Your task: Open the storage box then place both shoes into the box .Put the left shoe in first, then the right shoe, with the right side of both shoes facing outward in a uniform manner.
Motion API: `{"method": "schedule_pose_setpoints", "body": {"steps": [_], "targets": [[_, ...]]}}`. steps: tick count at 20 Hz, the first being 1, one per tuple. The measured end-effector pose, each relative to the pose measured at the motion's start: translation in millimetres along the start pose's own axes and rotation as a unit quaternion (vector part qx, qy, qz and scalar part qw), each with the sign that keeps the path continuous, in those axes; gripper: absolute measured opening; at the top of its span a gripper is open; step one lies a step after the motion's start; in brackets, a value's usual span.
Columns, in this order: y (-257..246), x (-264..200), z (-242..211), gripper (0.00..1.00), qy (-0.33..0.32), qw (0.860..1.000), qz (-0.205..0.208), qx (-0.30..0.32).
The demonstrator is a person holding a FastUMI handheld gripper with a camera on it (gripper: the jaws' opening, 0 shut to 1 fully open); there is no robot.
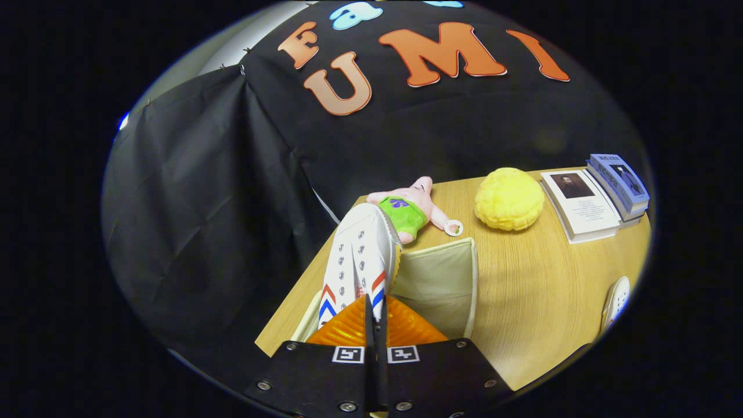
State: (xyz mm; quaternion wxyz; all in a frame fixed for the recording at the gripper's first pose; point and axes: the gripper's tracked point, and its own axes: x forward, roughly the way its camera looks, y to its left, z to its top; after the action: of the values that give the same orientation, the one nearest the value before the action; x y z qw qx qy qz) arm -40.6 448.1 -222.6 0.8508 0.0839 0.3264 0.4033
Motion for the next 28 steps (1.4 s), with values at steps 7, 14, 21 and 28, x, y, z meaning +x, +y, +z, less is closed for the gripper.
{"method": "schedule_pose_setpoints", "body": {"steps": [7,14,21,28], "targets": [[5,-2,-32,0.00,0.038,0.999,0.009,0.001],[17,10,-74,0.04,0.102,0.994,-0.002,0.031],[25,-1,-68,0.96,0.088,0.996,-0.004,-0.016],[-10,-28,-23,0.98,0.033,0.998,-0.038,-0.045]]}}
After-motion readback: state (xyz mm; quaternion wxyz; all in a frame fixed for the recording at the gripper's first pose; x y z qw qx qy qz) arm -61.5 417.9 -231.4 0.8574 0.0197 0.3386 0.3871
